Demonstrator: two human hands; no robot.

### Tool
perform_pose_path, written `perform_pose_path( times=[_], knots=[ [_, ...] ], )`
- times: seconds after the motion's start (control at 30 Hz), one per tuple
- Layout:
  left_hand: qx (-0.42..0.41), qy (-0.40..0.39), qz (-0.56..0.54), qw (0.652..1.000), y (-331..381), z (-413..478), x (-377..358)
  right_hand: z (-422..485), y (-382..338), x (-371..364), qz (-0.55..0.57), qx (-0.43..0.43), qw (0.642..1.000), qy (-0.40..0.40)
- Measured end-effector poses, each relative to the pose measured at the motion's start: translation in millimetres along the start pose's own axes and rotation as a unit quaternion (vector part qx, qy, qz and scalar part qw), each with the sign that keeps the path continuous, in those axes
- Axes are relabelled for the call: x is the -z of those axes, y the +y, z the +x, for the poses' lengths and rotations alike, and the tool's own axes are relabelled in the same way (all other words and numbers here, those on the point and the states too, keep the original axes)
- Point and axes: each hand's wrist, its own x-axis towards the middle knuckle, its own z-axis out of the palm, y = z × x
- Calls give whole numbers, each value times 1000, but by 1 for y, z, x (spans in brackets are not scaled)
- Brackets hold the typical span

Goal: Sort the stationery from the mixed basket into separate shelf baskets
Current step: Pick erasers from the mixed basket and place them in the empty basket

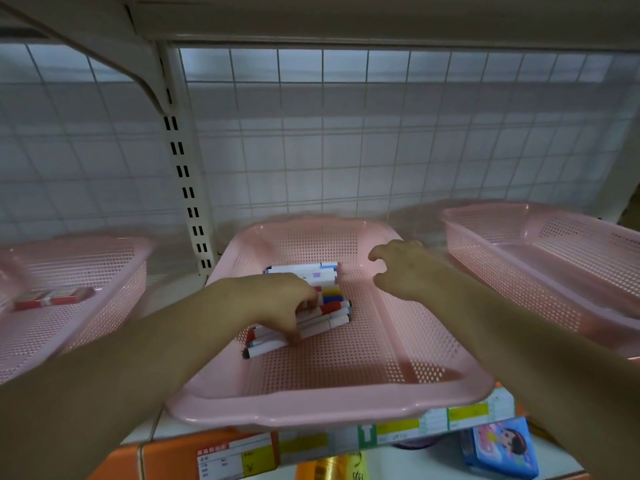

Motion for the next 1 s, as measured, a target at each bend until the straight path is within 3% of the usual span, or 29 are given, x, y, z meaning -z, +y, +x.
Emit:
perform_pose_path(
  times=[0.13, 0.37, 0.6, 0.73, 1.0],
  knots=[
    [-28, 19, 65, 997, 2, 0, 0, -1, 0, 1, -10, 4, 1000, 0],
    [2, 23, 162, 987, 9, -5, 4, 2, 1, -2, 6, -5, 1000, 0],
    [-46, 97, 180, 978, 11, -6, 7, 1, 1, -2, -4, -4, 1000, 2],
    [-98, 75, 184, 975, 13, 1, 1, 1, 1, -2, -7, -5, 1000, 3],
    [-68, 78, 195, 975, 8, 5, -3, 0, 1, -1, -2, -9, 1000, 2]
  ],
)
